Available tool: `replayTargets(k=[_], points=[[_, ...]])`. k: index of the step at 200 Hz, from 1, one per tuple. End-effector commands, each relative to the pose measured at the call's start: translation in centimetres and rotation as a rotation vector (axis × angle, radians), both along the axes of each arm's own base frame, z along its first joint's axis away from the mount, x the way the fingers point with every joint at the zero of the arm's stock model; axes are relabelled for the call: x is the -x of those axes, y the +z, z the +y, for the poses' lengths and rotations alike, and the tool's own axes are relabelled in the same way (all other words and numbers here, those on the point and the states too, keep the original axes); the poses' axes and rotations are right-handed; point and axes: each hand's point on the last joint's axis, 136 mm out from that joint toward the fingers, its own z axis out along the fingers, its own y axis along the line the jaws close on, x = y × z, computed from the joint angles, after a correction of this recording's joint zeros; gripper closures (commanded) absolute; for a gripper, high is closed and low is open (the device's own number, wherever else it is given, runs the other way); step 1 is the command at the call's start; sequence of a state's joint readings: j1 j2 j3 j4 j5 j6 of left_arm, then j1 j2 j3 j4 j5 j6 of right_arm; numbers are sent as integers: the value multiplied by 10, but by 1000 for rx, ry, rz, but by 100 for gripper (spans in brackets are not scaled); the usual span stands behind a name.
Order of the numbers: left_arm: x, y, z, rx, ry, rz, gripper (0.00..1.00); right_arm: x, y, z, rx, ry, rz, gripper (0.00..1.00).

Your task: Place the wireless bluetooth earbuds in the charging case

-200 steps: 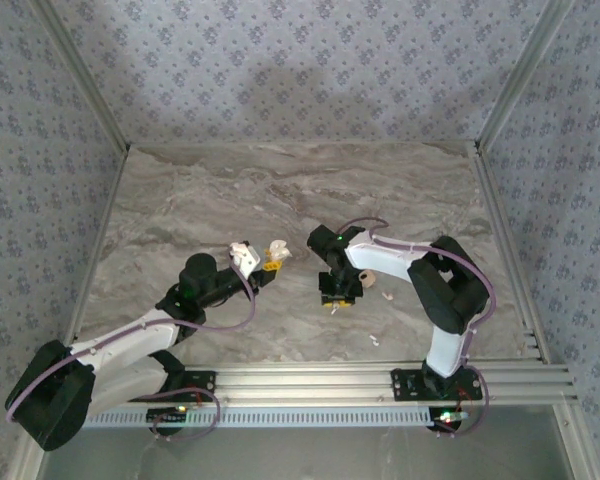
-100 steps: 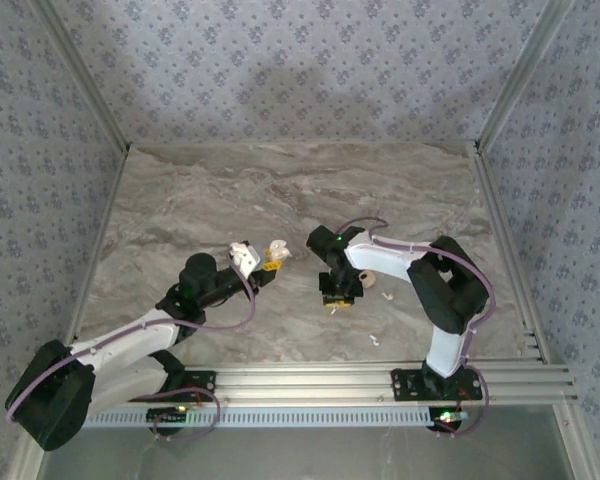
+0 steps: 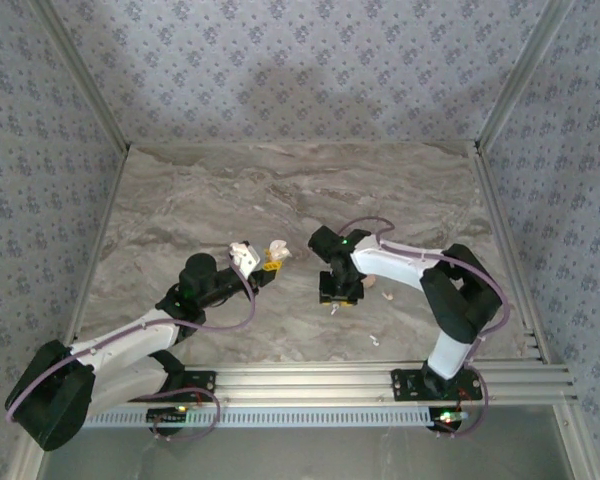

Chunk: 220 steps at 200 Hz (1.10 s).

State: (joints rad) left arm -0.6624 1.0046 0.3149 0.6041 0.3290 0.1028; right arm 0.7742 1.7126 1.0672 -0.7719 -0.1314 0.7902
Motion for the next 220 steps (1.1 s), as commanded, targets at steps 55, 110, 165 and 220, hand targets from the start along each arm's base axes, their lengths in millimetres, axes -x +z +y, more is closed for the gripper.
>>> replayTargets(k=[55,110,165,220], points=[[0,16,-4,40,-22,-22,86,13,-13,1,-7,-38,53,61],[-1,16,-3,40,-19,-22,86,4,-10,12,-39,-11,13,62],[0,15,-3,39,-18,-19,86,1,-3,3,23,17,-8,63],[-1,16,-3,40,-17,-20,87,5,-12,5,11,7,20,66]])
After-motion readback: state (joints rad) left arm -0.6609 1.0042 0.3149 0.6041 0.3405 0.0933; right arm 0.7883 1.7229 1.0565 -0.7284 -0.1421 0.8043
